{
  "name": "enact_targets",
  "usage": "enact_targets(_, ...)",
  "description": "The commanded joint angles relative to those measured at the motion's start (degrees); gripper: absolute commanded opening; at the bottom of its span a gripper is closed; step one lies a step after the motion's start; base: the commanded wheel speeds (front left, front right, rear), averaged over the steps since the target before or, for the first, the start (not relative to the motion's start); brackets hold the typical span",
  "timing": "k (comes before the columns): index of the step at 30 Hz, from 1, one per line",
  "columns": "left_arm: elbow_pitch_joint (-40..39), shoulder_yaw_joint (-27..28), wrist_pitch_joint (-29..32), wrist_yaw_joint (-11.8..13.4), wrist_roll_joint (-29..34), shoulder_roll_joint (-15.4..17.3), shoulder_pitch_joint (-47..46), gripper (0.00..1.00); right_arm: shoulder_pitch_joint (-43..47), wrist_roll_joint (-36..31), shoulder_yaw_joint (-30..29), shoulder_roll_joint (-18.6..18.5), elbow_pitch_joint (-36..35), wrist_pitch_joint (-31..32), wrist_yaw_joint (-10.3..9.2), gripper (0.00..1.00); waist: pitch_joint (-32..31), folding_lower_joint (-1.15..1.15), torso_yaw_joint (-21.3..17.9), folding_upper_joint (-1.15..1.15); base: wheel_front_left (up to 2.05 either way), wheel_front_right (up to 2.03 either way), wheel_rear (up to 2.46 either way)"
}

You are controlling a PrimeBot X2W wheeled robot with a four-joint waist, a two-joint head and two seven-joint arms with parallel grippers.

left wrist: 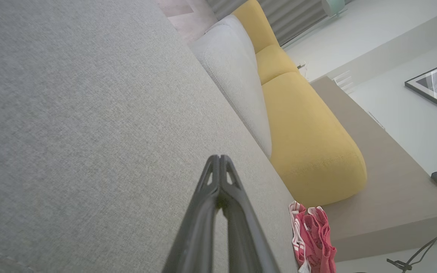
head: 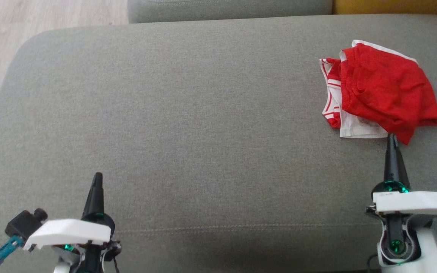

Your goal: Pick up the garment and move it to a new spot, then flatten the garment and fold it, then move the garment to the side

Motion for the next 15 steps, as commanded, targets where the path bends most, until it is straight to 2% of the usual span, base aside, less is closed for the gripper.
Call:
enact_targets(1,-1.4,1.5,0.3,-0.5,-1.2,0.9,-3.2,0.0,-0.7,1.7,0.2,-0.8,-2.3,0.4,0.14,0.0,0.0,0.0,0.0,0.0,0.0,0.0,0.0)
enact_targets(15,-0.6,3.2,2.6,-1.3,-8.9,1.0,-3.9,0.0,-0.3,12.0,-1.4,-0.8,-2.4,2.6,0.17,0.0,-0.7,0.0,-0.6,0.0,0.0,0.0,0.0)
